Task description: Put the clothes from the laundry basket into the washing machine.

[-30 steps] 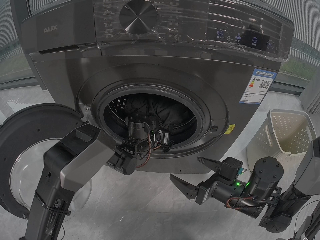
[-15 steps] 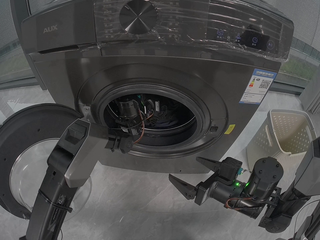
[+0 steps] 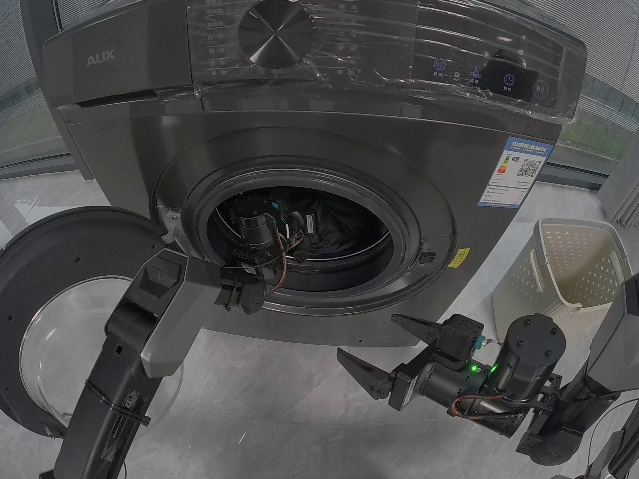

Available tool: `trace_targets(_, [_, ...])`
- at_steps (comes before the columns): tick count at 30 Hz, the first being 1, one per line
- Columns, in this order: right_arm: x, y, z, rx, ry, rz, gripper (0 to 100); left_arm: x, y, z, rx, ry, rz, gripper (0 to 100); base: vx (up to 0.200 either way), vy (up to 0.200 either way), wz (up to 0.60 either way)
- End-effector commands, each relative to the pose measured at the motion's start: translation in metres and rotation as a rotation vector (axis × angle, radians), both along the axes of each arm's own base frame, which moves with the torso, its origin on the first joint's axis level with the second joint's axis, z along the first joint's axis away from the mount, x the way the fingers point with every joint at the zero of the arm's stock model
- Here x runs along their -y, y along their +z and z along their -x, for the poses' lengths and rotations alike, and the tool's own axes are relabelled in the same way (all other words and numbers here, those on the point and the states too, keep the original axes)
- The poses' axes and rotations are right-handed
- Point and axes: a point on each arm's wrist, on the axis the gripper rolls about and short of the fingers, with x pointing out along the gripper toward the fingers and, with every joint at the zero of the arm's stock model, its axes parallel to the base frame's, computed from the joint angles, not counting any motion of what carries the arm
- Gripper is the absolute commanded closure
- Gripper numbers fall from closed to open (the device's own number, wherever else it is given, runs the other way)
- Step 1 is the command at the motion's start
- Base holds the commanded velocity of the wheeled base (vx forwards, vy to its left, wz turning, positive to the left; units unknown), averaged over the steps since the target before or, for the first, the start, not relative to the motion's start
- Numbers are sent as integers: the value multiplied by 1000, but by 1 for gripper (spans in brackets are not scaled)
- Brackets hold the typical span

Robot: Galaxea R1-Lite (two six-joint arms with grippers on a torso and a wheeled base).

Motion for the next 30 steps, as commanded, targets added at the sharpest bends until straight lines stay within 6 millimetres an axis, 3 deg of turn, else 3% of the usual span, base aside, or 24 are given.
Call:
trace_targets(1, [0,0,0,0,-1,0,0,7,4,4,-4,-17,23,0,0,0,0])
trace_targets(10, [0,1,0,2,-1,-2,0,21,7,24,-54,-50,-4,0,0,0,0])
trace_targets(16, [0,1,0,3,-1,-4,0,21,9,53,-147,-80,-56,0,0,0,0])
trace_targets(20, [0,1,-1,4,-1,-5,0,16,-7,64,-226,-88,-104,0,0,0,0])
trace_targets(25, [0,2,0,6,-1,-7,0,9,-47,58,-292,-82,-161,0,0,0,0])
trace_targets(26, [0,2,0,6,0,-7,0,6,-51,54,-287,-77,-169,100,0,0,0])
trace_targets(30, [0,2,0,6,0,-7,0,5,-52,47,-274,-72,-170,100,0,0,0])
